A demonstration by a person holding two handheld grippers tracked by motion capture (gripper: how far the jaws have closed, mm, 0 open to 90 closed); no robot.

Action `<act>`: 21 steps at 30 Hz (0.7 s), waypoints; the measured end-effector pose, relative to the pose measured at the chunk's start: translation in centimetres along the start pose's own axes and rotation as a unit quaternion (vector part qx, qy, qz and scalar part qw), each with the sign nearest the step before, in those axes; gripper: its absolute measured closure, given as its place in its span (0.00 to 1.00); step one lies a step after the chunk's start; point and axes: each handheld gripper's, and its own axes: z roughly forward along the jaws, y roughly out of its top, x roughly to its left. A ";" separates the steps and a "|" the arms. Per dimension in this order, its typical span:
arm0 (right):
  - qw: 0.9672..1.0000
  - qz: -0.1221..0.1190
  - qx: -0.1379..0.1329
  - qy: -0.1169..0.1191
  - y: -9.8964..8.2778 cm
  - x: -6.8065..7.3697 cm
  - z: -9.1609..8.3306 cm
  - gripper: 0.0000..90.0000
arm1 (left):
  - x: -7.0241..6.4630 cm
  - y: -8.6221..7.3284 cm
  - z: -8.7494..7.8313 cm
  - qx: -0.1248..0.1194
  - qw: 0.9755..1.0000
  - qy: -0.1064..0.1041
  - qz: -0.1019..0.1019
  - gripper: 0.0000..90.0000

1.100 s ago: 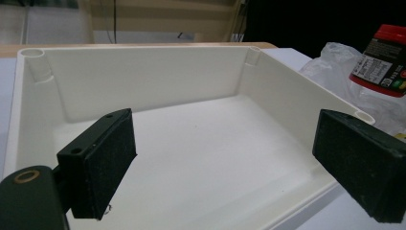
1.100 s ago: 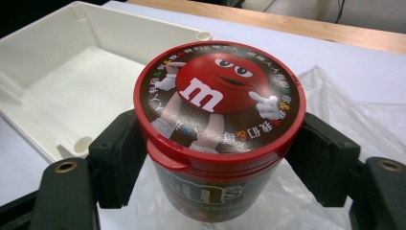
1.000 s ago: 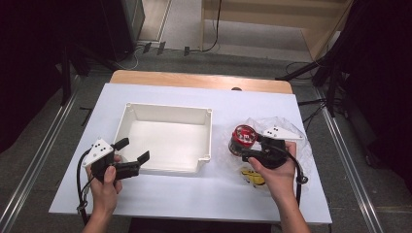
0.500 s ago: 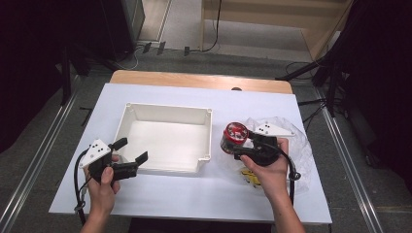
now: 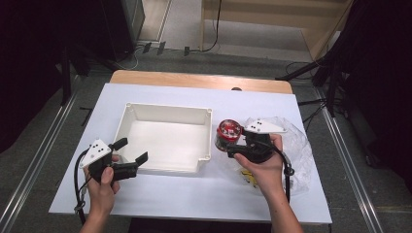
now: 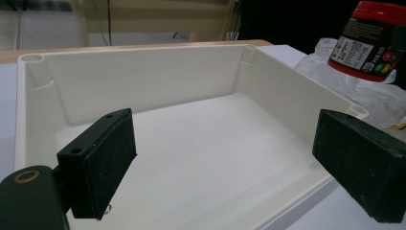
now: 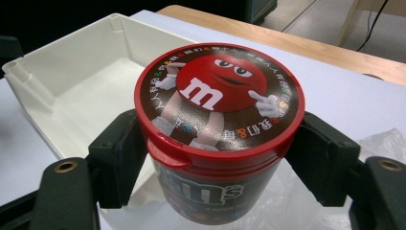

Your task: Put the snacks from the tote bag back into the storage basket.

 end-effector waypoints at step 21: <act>1.000 -0.003 0.000 0.018 0.6 1.5 1.3 0.29 | -0.1 0.0 0.2 0.010 1.000 0.003 0.010 0.09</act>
